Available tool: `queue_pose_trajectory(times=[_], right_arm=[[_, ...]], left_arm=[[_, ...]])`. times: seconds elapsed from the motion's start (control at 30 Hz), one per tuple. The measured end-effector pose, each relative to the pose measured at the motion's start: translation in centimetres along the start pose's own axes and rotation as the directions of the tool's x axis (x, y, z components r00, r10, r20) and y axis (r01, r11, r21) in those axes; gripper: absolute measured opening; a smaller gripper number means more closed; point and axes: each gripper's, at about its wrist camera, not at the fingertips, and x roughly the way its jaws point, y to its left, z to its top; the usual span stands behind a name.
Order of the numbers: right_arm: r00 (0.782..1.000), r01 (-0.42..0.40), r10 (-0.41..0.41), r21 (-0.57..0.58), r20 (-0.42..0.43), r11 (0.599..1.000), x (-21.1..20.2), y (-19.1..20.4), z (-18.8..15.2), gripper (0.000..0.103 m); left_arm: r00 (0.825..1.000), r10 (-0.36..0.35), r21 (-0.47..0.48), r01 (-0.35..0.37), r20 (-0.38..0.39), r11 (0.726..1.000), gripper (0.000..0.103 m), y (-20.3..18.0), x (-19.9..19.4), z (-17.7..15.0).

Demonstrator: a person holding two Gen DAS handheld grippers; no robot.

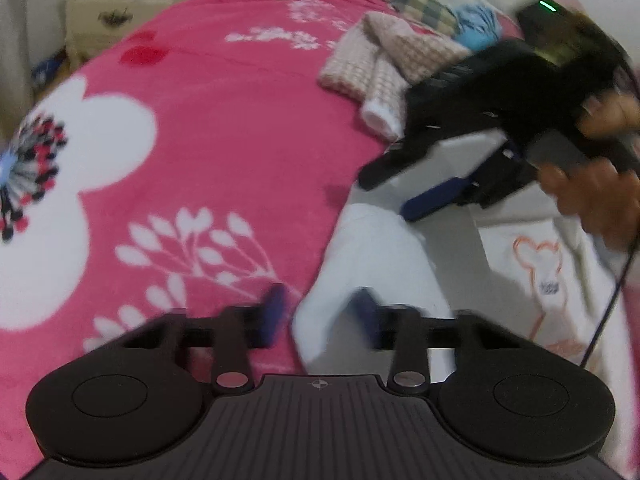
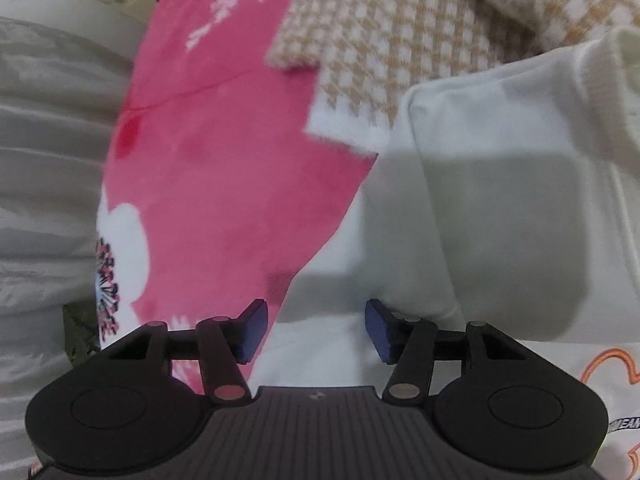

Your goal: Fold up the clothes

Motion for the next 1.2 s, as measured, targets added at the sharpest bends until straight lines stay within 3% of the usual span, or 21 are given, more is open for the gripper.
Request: queue_pose_trajectory(times=[0.1, 0.2, 0.23, 0.27, 0.3, 0.33, 0.43, 0.47, 0.53, 0.6, 0.7, 0.77, 0.87, 1.0, 1.2], right_arm=[[1.0, -0.001, 0.001, 0.003, -0.004, 1.0, 0.5, -0.1, 0.0, 0.06], [1.0, -0.012, 0.012, -0.013, -0.003, 1.0, 0.6, -0.6, 0.0, 0.057], [1.0, -0.007, 0.007, -0.029, 0.003, 1.0, 0.4, -0.6, 0.0, 0.052], [1.0, 0.006, -0.006, -0.043, 0.014, 0.999, 0.2, -0.7, 0.0, 0.039], [0.999, 0.015, -0.014, -0.059, 0.032, 0.998, 0.0, -0.9, -0.2, 0.019], [0.999, 0.012, -0.008, -0.078, 0.053, 0.997, -0.2, -1.2, -0.4, 0.009], [0.994, -0.031, 0.043, -0.115, 0.103, 0.993, -1.4, -2.8, -1.4, 0.007], [0.991, -0.046, 0.06, -0.121, 0.117, 0.992, -1.8, -3.4, -1.8, 0.006], [0.984, -0.089, 0.106, -0.121, 0.142, 0.989, -2.7, -4.7, -2.6, 0.006], [0.974, -0.132, 0.153, -0.132, 0.166, 0.982, -3.3, -5.5, -3.0, 0.006], [0.956, -0.183, 0.213, -0.157, 0.202, 0.97, -4.2, -6.5, -3.6, 0.006], [0.944, -0.208, 0.243, -0.171, 0.222, 0.963, -4.7, -7.1, -3.9, 0.006], [0.933, -0.245, 0.276, -0.157, 0.232, 0.957, -4.9, -7.8, -4.0, 0.006], [0.926, -0.27, 0.295, -0.134, 0.235, 0.953, -5.0, -8.4, -4.2, 0.006], [0.917, -0.301, 0.321, -0.118, 0.236, 0.946, -5.0, -8.5, -4.4, 0.006]], left_arm=[[0.998, 0.002, 0.132, -0.011, 0.069, 0.991, 0.007, -2.6, -0.8, -0.8], [0.987, -0.026, 0.331, -0.028, 0.158, 0.943, 0.006, -6.1, -2.2, -2.1], [0.983, -0.048, 0.396, -0.028, 0.18, 0.918, 0.004, -7.2, -2.6, -2.7], [0.978, -0.07, 0.457, -0.028, 0.196, 0.889, 0.003, -8.3, -3.0, -3.3], [0.976, -0.087, 0.499, -0.023, 0.197, 0.866, 0.003, -9.1, -3.2, -3.9], [0.976, -0.103, 0.534, -0.016, 0.192, 0.846, 0.003, -9.6, -3.2, -4.4], [0.988, -0.111, 0.559, 0.035, 0.104, 0.829, 0.008, -9.8, -3.1, -5.2], [0.991, -0.108, 0.558, 0.049, 0.073, 0.829, 0.01, -9.5, -3.2, -5.4], [0.993, -0.106, 0.543, 0.055, 0.061, 0.838, 0.027, -8.6, -4.2, -5.4], [0.993, -0.104, 0.527, 0.058, 0.058, 0.848, 0.034, -7.6, -5.2, -5.3], [0.989, -0.119, 0.423, 0.07, 0.091, 0.903, 0.038, -5.5, -6.9, -4.4], [0.989, -0.093, 0.339, 0.049, 0.113, 0.939, 0.04, -4.1, -6.9, -3.4], [0.992, -0.048, 0.249, 0.016, 0.12, 0.968, 0.04, -2.3, -6.0, -1.8], [0.996, -0.089, 0.255, 0.079, 0.026, 0.964, 0.04, -2.3, -4.0, -1.0], [0.995, -0.097, 0.436, 0.089, -0.002, 0.895, 0.04, -4.9, -3.0, -1.9]])
